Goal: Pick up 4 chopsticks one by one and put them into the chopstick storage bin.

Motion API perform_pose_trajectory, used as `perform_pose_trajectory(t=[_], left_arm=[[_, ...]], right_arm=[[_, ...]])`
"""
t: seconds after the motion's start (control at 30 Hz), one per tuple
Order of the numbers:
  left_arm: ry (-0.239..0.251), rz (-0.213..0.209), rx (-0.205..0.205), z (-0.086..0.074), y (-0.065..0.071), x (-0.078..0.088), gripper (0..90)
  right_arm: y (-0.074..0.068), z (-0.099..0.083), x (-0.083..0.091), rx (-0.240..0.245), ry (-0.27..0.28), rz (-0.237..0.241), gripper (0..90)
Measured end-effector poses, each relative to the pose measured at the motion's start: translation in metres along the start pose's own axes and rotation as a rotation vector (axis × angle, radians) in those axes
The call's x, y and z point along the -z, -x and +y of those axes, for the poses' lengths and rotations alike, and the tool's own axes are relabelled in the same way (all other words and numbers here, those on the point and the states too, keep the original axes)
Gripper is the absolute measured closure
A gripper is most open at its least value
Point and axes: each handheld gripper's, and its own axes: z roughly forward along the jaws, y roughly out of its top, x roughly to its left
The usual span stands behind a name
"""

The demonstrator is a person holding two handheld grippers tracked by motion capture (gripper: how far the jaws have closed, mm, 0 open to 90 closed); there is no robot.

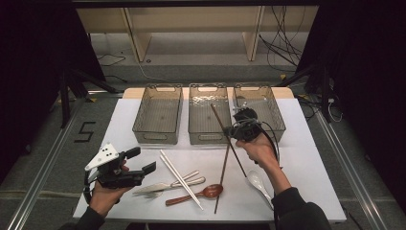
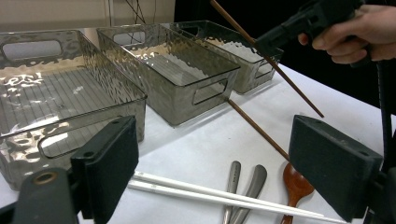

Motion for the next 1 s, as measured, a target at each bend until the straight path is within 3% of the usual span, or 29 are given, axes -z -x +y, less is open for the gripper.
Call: perform_pose_trajectory(t=[0.33,0.43,0.77,0.87,1.0], left_arm=[[-0.002,-0.001,0.002,0.0,0.0,-0.001,15.6],[0.0,-0.01,0.036,0.0,0.001,-0.005,15.6],[-0.043,-0.117,0.115,0.014,0.026,-0.052,15.8],[-0.058,-0.133,0.118,0.017,0.031,-0.067,15.8],[-0.061,-0.155,0.161,0.019,0.032,-0.081,16.1]], right_arm=[[-0.011,0.018,-0.007,0.001,0.049,0.014,85.7],[-0.016,0.019,-0.007,0.002,0.06,0.028,85.7],[-0.045,0.02,-0.003,0.03,0.103,0.091,85.7],[-0.053,0.021,-0.002,0.032,0.116,0.114,85.7],[-0.063,0.021,-0.001,0.041,0.131,0.144,85.7]])
